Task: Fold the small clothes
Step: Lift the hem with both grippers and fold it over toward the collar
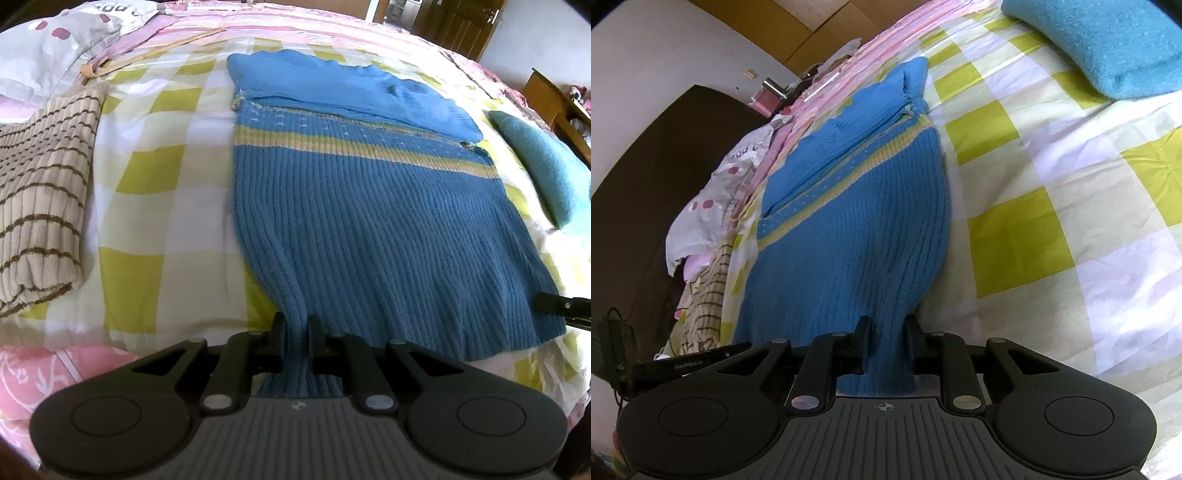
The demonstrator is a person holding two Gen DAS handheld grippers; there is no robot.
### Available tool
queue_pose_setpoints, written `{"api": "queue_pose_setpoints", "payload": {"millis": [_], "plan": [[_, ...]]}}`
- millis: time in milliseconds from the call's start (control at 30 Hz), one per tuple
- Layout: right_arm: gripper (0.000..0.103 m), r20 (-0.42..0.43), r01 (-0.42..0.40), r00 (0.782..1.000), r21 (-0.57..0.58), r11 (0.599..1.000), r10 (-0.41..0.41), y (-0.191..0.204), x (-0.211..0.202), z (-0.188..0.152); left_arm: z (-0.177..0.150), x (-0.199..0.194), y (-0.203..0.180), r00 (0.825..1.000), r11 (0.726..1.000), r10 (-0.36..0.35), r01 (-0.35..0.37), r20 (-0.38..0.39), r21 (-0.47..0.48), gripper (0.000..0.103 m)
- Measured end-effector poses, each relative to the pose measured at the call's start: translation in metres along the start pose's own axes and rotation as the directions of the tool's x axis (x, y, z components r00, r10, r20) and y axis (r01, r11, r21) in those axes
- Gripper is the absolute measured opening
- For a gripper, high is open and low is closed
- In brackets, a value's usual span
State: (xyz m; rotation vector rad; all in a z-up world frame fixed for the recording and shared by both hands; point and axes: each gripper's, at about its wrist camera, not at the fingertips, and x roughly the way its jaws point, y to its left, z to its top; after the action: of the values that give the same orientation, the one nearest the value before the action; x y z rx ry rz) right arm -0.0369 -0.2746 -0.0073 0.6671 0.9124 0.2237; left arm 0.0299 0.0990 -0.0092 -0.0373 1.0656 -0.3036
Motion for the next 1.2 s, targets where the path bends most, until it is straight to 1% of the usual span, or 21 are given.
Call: {"api": "queue_pose_setpoints", "payload": {"millis": [67,100,233,333,367,533,567,633,700,833,933,1100,1200], "plan": [[0.02,0.003,-0.003,1.0,0.004,1.0,0.003,-0.001,-0.001,0.0,0.0,-0.001,0.001,1.0,1.0,-0.006,0.006,0.006,-0.01,0.016],[0.018,0.004,-0.003,1.0,0.004,1.0,0.003,-0.001,-0.001,-0.001,0.0,-0.002,0.002,1.0,1.0,-0.014,0.014,0.009,-0.017,0.016],[0.015,-0.004,-0.02,1.0,0.019,1.0,0.02,-0.001,-0.001,-0.002,0.001,-0.007,0.007,0.998,0.997,-0.056,0.057,0.03,-0.048,0.015],[0.013,0.01,-0.047,0.999,0.039,0.998,0.047,-0.001,-0.003,0.0,0.002,-0.015,0.012,0.991,0.991,-0.105,0.112,0.082,-0.078,0.015],[0.013,0.021,-0.064,0.998,0.055,0.996,0.063,-0.001,-0.004,0.001,0.003,-0.017,0.015,0.986,0.985,-0.133,0.143,0.104,-0.098,0.015],[0.012,0.073,-0.153,0.987,0.114,0.982,0.145,0.004,-0.009,0.014,0.011,-0.014,0.027,0.954,0.942,-0.239,0.273,0.18,-0.194,0.015],[0.012,0.088,-0.172,0.983,0.122,0.977,0.162,0.006,-0.01,0.018,0.013,-0.013,0.029,0.945,0.93,-0.261,0.3,0.195,-0.21,0.015],[0.011,0.115,-0.204,0.975,0.136,0.969,0.189,0.008,-0.011,0.026,0.019,-0.012,0.032,0.922,0.903,-0.308,0.361,0.235,-0.233,0.015],[0.011,0.145,-0.233,0.966,0.145,0.962,0.213,0.014,-0.012,0.034,0.024,-0.013,0.033,0.902,0.884,-0.337,0.401,0.269,-0.241,0.015],[0.011,0.185,-0.286,0.949,0.165,0.944,0.256,0.02,-0.01,0.052,0.038,-0.015,0.034,0.867,0.856,-0.374,0.459,0.328,-0.239,0.015],[0.011,0.199,-0.31,0.941,0.174,0.935,0.274,0.024,-0.004,0.065,0.05,-0.013,0.038,0.844,0.832,-0.393,0.495,0.364,-0.249,0.015],[0.011,0.223,-0.33,0.932,0.187,0.925,0.287,0.028,0.008,0.091,0.075,-0.005,0.045,0.814,0.808,-0.403,0.531,0.418,-0.255,0.015],[0.011,0.241,-0.337,0.927,0.19,0.922,0.289,0.029,0.014,0.107,0.094,0.004,0.047,0.8,0.799,-0.402,0.544,0.446,-0.256,0.015]]}}
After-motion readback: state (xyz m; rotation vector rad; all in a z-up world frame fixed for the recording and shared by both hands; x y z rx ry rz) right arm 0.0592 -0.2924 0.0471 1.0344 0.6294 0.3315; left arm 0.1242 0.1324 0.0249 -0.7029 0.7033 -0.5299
